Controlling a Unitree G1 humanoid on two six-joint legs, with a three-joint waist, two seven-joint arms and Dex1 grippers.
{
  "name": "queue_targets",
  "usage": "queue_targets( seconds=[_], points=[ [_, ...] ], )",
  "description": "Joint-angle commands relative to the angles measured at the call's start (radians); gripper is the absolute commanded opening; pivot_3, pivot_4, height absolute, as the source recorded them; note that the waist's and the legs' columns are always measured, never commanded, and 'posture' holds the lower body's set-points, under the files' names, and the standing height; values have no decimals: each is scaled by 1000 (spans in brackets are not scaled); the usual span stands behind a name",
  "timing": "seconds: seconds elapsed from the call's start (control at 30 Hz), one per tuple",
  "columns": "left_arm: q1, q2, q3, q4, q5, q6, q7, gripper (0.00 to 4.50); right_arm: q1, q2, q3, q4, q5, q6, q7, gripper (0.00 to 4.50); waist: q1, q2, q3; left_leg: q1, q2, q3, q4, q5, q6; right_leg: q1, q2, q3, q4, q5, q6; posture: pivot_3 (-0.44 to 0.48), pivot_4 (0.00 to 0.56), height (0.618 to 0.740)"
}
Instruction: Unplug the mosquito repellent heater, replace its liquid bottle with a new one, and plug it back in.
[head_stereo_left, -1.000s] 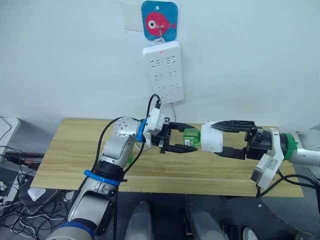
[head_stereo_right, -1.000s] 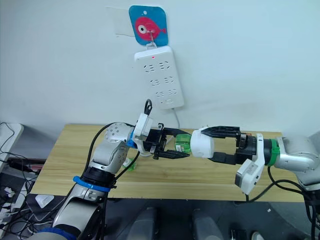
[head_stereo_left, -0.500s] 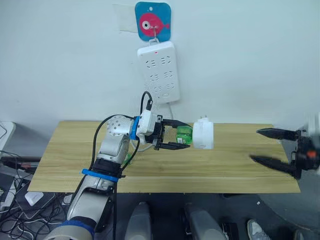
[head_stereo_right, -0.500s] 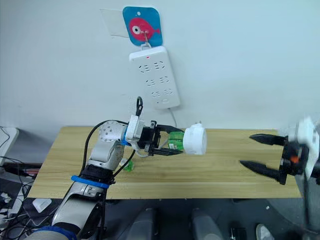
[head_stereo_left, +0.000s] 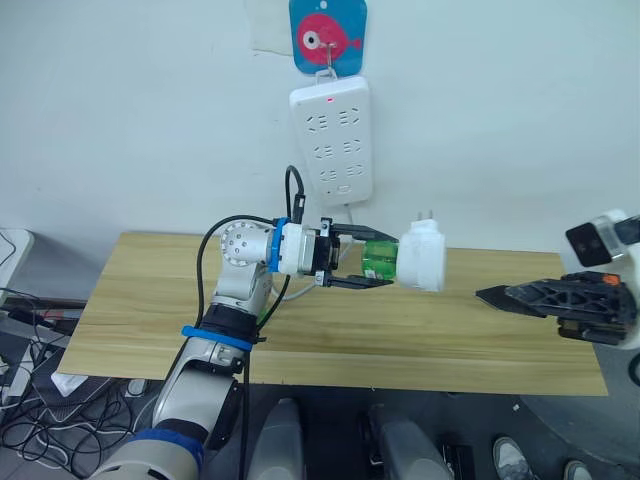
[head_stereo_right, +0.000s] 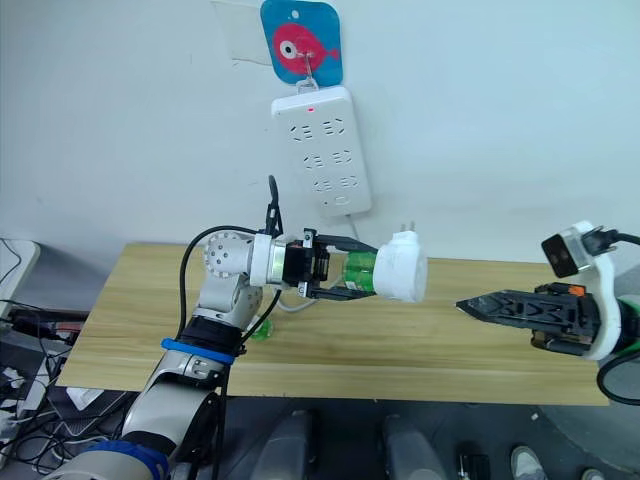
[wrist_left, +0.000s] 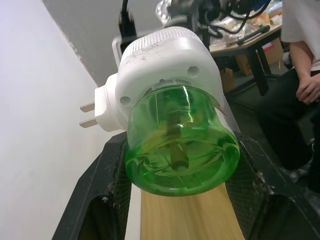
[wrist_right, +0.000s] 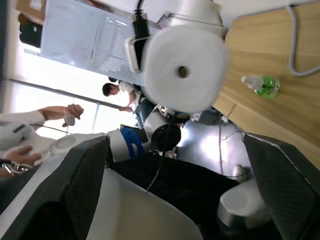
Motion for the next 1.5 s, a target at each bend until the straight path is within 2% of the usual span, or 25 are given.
queue_targets(
  seconds=[0.03,0.37,0.53,0.67,0.83,1.0,1.3,1.5],
  points=[
    [-5,-1,-10,-43,-25,3,-15,2229,-44,42,-11,8,25,19,-65,4438,0,0,0,0,0,0,0,0,0,0,0,0,0,0,0,-21,289,740],
    [29,2,-57,-68,6,29,-14,2229,-97,403,-42,-173,25,-153,-503,4438,-4,1,1,-1,1,-1,0,0,0,-2,0,-1,1,0,0,-28,284,740],
    [24,8,-58,-50,24,21,-6,2229,-111,481,-52,-212,25,-167,-566,4438,-2,1,2,-2,1,-1,1,0,0,-4,0,-1,3,0,0,-27,283,740],
    [18,18,-48,-20,24,7,-21,2229,-79,413,-67,-196,25,-117,-488,4438,-1,2,2,-3,1,0,1,0,0,-5,0,-1,3,0,0,-25,281,740],
    [22,30,-44,-22,10,13,-42,2229,-17,189,-75,-102,25,1,-278,4438,1,2,2,-4,0,0,0,0,0,-5,-1,-1,3,0,0,-28,280,740],
    [33,38,-54,-25,21,10,-51,2229,-45,68,-32,-30,25,49,-162,4438,-7,2,2,-3,1,1,0,0,0,-6,0,0,4,0,0,-32,282,740],
    [22,9,-78,-3,87,-14,10,2229,-121,31,64,-34,25,42,-108,4438,-2,2,2,-6,1,1,1,0,0,-8,0,-1,4,0,1,-24,283,740],
    [11,0,-75,-2,93,-29,34,2229,-111,90,75,-73,25,-9,-191,4438,-1,2,2,-13,0,1,3,0,0,-18,-1,-1,10,0,1,-17,284,740]
  ],
)
